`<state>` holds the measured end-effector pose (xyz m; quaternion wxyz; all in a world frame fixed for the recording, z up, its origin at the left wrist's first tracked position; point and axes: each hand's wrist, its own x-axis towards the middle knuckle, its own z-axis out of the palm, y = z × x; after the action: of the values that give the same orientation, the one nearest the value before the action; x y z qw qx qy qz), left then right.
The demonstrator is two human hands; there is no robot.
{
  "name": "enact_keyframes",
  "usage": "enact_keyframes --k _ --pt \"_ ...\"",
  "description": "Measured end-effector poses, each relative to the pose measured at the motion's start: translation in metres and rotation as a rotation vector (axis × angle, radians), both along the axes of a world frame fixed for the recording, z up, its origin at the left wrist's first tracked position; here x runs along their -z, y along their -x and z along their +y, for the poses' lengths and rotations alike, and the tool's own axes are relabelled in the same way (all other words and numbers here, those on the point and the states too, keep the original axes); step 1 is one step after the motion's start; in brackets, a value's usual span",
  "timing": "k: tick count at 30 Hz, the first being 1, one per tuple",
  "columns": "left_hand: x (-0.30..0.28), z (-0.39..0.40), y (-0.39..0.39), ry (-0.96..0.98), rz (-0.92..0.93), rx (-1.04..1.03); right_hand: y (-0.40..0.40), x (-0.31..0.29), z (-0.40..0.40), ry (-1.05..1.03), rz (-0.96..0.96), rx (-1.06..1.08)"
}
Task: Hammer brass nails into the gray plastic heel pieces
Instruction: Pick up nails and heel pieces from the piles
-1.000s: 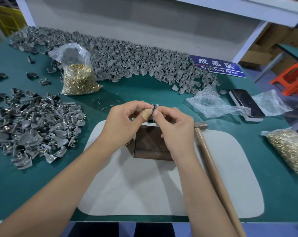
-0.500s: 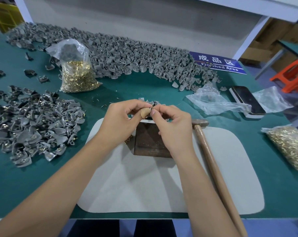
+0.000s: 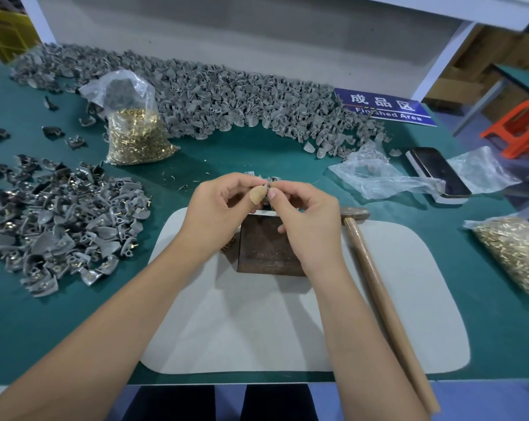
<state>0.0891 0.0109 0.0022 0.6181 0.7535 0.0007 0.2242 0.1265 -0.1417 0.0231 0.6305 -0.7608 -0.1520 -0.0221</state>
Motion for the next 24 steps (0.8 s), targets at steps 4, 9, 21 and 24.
enact_keyframes --k 4,9,21,24 --pt "-0.001 -0.004 0.001 -0.094 0.011 0.060 0.001 -0.006 -0.012 -0.150 0.075 0.108" --pt "-0.002 -0.007 0.003 -0.324 -0.010 0.113 0.000 -0.011 -0.060 0.274 -0.039 0.364" --pt "-0.008 0.004 0.006 -0.537 -0.014 0.137 0.012 -0.008 -0.108 0.949 0.091 0.287" --pt "-0.008 0.011 0.008 -0.622 -0.027 0.116 0.019 -0.021 -0.111 0.838 0.037 0.236"
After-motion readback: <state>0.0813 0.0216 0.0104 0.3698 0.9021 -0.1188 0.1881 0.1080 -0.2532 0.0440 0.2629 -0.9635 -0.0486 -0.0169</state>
